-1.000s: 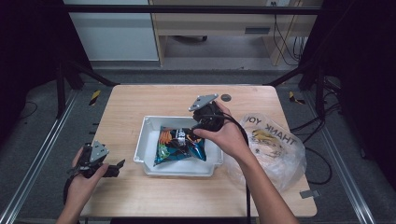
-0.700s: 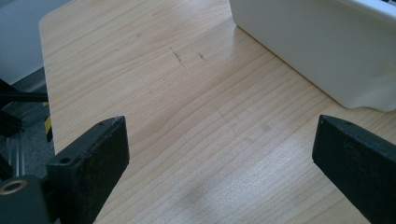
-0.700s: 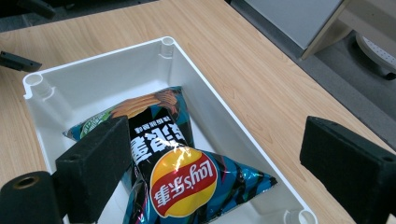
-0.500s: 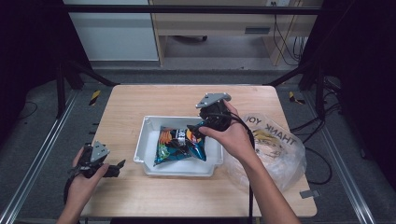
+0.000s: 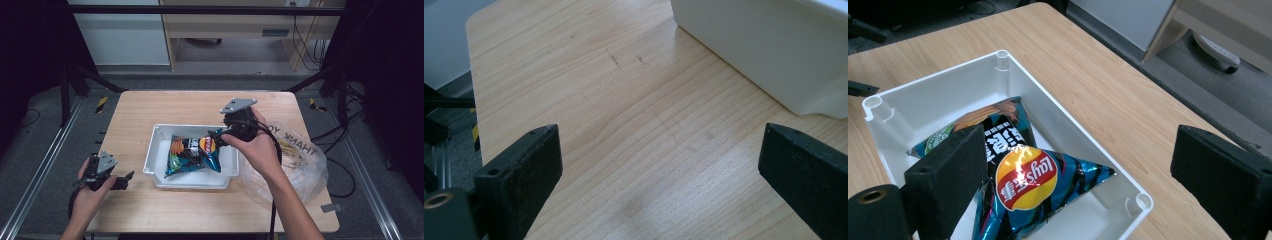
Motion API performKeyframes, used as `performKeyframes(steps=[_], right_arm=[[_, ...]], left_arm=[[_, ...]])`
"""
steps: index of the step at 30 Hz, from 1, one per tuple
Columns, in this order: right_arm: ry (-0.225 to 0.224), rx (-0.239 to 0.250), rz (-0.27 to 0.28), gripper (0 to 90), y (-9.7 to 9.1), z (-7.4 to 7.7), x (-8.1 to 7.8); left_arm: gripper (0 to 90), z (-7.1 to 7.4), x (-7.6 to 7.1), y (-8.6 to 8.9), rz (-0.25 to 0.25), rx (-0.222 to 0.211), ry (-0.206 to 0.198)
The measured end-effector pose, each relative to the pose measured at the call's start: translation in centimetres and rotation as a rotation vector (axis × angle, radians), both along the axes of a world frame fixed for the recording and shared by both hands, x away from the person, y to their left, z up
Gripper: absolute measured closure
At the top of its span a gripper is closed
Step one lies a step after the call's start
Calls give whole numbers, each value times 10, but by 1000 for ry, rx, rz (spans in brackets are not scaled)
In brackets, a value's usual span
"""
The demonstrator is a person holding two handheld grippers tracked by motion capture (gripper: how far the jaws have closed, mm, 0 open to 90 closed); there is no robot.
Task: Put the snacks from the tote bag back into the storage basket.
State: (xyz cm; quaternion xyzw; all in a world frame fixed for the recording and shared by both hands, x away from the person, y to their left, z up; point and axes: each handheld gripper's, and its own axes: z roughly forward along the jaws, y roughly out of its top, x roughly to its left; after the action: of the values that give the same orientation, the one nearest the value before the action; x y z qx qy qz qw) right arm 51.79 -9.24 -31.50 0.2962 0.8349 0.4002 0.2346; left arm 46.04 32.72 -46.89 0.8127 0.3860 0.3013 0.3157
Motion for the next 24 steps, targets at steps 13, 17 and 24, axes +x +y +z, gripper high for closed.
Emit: performKeyframes(steps=[13,17,24], right_arm=[[-33,36,-102,86,-30,7,-22],[-38,42,-125,86,-38,9,-29],[-55,40,-154,89,-51,10,-39]], left_arm=[[34,0,0,1,8,-4,-2],[34,0,-1,2,9,-2,0],[34,0,-1,2,13,-2,-2]])
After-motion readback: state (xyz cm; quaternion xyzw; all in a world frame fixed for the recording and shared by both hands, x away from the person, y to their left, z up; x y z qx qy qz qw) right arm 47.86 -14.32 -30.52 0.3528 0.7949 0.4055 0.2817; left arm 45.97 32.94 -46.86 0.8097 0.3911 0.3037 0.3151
